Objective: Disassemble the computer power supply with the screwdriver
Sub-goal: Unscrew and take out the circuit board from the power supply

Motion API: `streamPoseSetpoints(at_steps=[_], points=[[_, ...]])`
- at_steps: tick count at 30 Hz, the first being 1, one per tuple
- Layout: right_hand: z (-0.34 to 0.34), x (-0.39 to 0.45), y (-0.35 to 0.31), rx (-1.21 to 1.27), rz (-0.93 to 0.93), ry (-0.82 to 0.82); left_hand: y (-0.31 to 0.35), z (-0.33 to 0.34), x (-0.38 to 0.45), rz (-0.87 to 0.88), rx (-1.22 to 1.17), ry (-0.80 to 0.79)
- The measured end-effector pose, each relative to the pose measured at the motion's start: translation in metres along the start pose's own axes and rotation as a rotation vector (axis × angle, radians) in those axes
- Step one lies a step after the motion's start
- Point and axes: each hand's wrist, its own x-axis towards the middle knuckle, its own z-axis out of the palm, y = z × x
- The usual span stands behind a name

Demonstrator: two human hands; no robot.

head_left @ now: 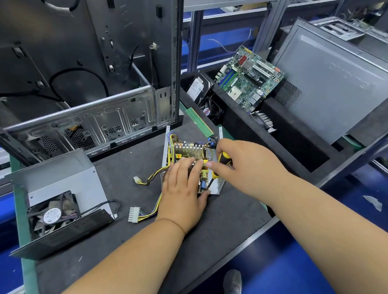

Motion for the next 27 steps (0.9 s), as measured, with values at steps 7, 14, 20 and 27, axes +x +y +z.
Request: streamPoseSetpoints(at_steps=[7, 14, 20, 27], points=[[0.000, 0.002, 0.000, 0.093, 0.005, 0.003, 0.000, -0.001, 0.001, -0.003, -0.009, -0.027], [-0.001, -0.001, 0.004, 0.145, -0.047, 0.023, 0.002, -0.005, 0.001, -0.010, -0.039, -0.030], [-0.003, 0.004, 0.010, 0.062, -0.093, -0.018, 0.002, -0.004, 0.000, -0.017, -0.029, -0.044], [-0.006, 0.016, 0.018, 0.140, -0.199, -0.078, 0.004, -0.010, -0.001, -0.014, 0.027, -0.113]])
